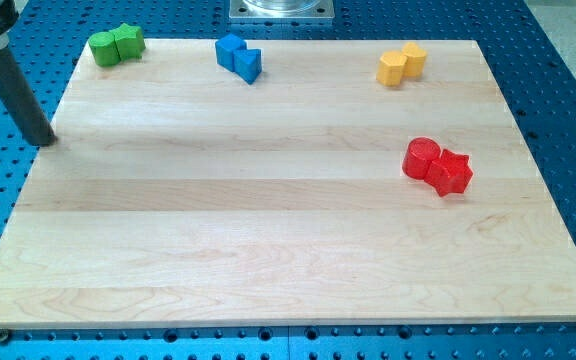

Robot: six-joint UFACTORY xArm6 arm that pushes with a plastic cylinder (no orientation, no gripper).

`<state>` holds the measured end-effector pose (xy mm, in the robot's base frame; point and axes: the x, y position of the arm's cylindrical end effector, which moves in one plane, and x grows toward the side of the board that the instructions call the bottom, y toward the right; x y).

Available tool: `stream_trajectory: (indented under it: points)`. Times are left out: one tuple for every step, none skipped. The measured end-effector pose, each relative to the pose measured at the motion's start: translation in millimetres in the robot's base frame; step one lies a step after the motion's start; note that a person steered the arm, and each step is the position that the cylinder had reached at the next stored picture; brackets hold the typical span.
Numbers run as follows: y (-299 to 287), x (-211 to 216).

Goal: Separate green star from the green circle

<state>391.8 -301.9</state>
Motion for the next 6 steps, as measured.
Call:
stream_trajectory:
  points:
    - [-1,4]
    - [-3,7]
    - [-3,-18]
    - [-3,-37]
    - [-2,-40]
    - [-2,-61]
